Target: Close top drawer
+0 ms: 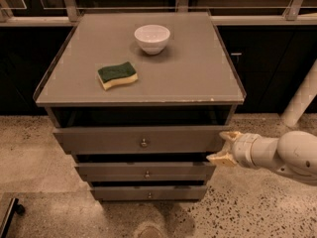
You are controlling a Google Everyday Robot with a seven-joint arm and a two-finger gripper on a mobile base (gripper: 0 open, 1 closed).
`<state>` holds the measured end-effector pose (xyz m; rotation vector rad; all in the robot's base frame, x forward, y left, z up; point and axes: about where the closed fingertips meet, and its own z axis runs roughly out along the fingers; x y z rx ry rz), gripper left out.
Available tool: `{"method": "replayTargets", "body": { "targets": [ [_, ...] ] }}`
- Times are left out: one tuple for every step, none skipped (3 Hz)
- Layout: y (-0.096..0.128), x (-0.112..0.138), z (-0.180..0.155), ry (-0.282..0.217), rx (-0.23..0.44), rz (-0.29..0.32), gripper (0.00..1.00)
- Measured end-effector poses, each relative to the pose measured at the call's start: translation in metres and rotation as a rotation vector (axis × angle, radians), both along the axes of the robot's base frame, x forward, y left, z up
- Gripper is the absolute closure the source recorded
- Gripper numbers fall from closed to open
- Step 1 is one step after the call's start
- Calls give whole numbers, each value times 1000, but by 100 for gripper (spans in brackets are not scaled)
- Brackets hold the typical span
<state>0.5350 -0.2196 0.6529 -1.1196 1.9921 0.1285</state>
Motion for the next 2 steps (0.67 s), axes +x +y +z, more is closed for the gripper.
{"method": "replayTargets", "body": {
  "targets": [
    [0, 0, 0, 0, 0, 0, 0],
    [0, 0, 0, 0, 0, 0, 0]
  ]
}}
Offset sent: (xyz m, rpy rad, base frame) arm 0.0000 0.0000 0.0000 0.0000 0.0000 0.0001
